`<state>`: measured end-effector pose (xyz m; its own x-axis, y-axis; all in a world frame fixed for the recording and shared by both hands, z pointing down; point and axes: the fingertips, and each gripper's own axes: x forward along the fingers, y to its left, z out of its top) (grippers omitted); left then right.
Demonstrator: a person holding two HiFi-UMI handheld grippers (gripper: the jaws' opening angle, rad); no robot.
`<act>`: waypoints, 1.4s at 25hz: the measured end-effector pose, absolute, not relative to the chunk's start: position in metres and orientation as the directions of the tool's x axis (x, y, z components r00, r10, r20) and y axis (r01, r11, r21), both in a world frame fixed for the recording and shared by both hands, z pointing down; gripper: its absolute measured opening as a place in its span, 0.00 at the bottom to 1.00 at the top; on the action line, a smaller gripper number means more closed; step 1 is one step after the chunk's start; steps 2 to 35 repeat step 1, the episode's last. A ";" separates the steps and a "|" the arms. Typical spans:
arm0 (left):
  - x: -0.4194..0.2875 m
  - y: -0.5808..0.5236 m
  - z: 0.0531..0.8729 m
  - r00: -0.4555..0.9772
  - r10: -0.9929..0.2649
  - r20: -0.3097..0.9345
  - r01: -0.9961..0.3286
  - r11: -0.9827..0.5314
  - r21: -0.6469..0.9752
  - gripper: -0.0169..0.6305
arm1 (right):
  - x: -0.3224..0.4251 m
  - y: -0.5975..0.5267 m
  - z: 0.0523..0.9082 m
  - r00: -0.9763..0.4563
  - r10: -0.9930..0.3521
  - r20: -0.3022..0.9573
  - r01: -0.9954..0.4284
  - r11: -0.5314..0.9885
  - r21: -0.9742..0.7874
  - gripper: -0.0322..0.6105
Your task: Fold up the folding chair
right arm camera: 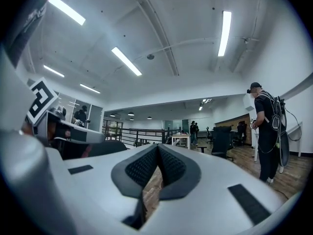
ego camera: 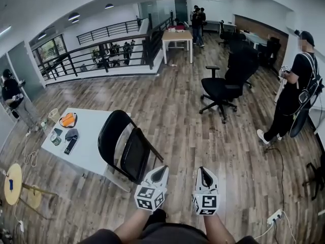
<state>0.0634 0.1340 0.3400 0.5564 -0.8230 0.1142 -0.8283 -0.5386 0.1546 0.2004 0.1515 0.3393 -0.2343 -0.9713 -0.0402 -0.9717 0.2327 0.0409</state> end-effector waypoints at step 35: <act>0.068 0.138 0.341 0.560 -0.821 0.116 -0.826 -0.542 0.154 0.03 | 0.203 0.155 0.340 -0.236 -0.971 -0.041 -0.971 0.235 0.039 0.07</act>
